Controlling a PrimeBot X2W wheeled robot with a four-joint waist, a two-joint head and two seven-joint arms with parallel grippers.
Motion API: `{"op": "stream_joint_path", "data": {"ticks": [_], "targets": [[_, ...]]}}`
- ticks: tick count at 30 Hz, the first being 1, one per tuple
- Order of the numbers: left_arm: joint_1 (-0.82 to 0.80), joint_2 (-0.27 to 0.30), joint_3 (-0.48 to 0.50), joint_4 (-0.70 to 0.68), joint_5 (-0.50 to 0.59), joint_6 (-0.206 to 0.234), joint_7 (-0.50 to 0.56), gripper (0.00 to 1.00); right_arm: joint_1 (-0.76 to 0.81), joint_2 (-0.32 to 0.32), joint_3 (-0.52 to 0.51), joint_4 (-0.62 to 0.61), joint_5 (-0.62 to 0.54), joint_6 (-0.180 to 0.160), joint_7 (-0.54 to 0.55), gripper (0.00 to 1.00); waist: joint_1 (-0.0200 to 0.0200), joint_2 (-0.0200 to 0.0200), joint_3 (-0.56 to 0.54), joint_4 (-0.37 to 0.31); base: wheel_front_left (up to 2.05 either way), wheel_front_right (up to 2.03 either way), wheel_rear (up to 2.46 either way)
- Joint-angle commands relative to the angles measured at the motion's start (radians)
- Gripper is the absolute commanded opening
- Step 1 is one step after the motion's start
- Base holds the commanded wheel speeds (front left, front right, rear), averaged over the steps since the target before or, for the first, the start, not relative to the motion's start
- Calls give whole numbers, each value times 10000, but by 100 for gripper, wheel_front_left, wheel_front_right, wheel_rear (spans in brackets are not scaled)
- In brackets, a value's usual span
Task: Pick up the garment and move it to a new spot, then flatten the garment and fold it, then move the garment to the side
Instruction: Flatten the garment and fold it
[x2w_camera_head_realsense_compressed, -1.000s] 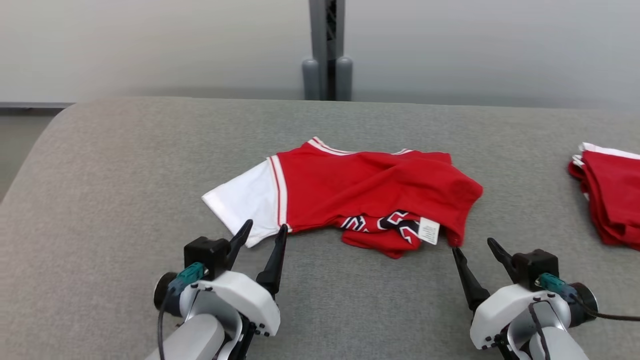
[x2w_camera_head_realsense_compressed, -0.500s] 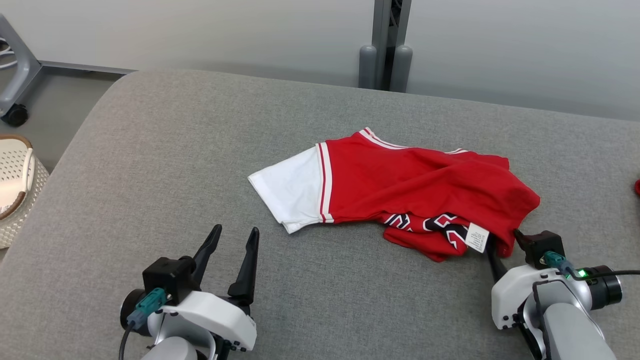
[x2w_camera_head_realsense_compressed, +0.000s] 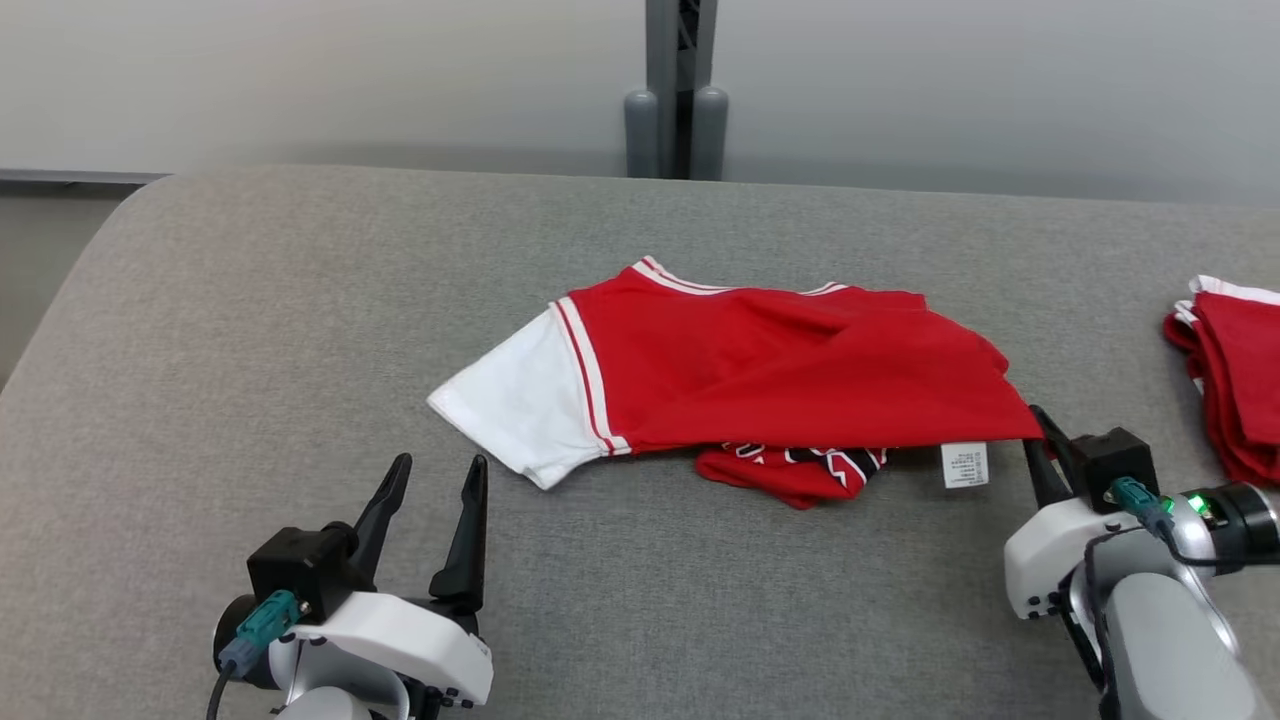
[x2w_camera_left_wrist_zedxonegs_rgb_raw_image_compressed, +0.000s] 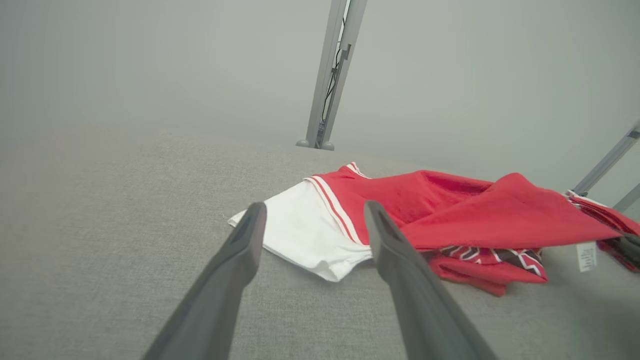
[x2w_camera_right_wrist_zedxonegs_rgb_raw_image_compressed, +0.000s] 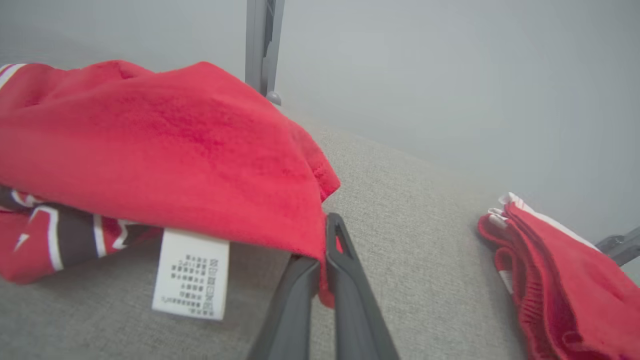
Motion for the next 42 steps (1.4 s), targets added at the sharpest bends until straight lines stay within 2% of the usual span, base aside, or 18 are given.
{"op": "stream_joint_path", "data": {"ticks": [1, 2, 10, 13, 17, 26, 28, 30, 31, 32, 38, 42], "targets": [[95, 43, 24, -50, 15, 51, -44, 100, 387, -159, -179, -389, -275, -2, -62, 0, 0, 0, -12, -315, 0, 0, 0], [95, 43, 24, -50, 15, 51, -44, 100, 387, -159, -179, -389, -275, -2, -62, 0, 0, 0, -12, -315, 0, 0, 0], [255, 115, 137, -239, 28, 86, -50, 100, 2447, -112, -1010, -3061, -1846, -2, -88, 0, 0, 0, 135, -1087, 0, 0, 0], [233, 129, 145, -322, 66, 88, -51, 100, 3062, -64, -1048, -3564, -2219, -2, -90, 0, 0, 0, 204, -1272, 0, 0, 0], [143, 163, 121, -314, 83, 5, -48, 100, 3554, -19, -766, -3819, -2200, -2, -96, 0, 0, 0, 252, -1434, 0, 0, 0], [224, 194, 184, -228, 0, 32, -49, 100, 4150, -14, 612, -4041, -1724, -2, -105, 1, 0, 0, 221, -1730, 0, 0, 0], [225, 202, 193, -218, -11, 32, -50, 100, 4203, -13, 757, -3918, -1688, -2, -106, 20, 0, 0, 221, -1782, 0, 0, 0], [237, 209, 219, -206, -27, 36, -51, 100, 4266, -11, 899, -3802, -1646, -2, -102, 44, 0, 0, 214, -1853, 0, 0, 0], [255, 218, 236, -203, -34, 47, -52, 100, 4264, -10, 998, -3755, -1600, -2, -101, 65, 0, 0, 213, -1902, 0, 0, 0], [269, 223, 261, -200, -40, 56, -53, 100, 4247, -12, 1104, -3740, -1545, -2, -101, 100, 0, 0, 211, -1952, 0, 0, 0], [368, 296, 429, -239, -97, 137, -60, 100, 4325, -13, 1532, -3783, -1194, -2, -100, 100, 0, 0, 200, -2364, 0, 0, 0], [421, 337, 516, -299, -92, 178, -62, 100, 4485, -19, 1306, -3777, -1093, -2, -101, 100, 0, 0, 186, -2632, 0, 0, 0]]}}
